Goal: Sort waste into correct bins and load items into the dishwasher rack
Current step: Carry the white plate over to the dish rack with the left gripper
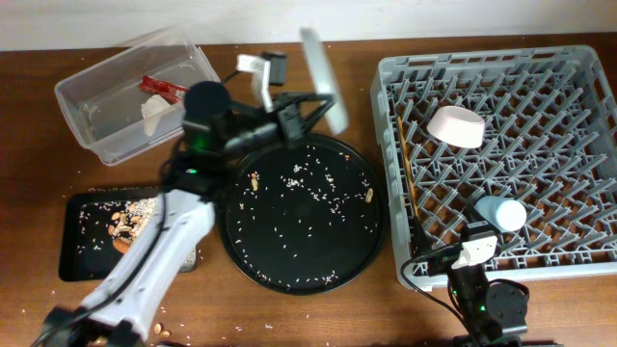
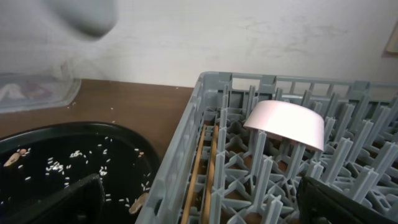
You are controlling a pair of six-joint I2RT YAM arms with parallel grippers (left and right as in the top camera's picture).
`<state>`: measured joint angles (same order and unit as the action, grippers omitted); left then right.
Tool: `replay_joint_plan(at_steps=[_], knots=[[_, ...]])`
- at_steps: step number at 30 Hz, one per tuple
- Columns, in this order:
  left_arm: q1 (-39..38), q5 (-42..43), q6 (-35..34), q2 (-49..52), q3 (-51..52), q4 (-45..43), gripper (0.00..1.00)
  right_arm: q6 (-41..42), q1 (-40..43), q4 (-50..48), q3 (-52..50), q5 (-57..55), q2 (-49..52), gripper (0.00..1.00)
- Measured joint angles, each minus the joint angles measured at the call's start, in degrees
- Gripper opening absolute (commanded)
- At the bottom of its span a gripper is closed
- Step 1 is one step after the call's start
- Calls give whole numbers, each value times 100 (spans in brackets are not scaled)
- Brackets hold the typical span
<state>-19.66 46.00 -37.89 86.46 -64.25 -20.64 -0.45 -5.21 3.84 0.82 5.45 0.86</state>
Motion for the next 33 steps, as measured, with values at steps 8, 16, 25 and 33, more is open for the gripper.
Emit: replay_joint_plan(at_steps=[8, 16, 25, 33], knots=[[-750, -24, -1648, 2063, -507, -1840, 0, -4, 0, 0, 0, 2, -4, 98], [-1029, 151, -1967, 2638, -745, -1895, 0, -2, 0, 0, 0, 2, -7, 99], [-1080, 752, -2044, 2660, -1471, -2321, 0, 0, 0, 0, -2, 2, -7, 98], [-1274, 387, -1742, 2664, -1537, -216, 1, -4, 0, 0, -2, 2, -7, 98]])
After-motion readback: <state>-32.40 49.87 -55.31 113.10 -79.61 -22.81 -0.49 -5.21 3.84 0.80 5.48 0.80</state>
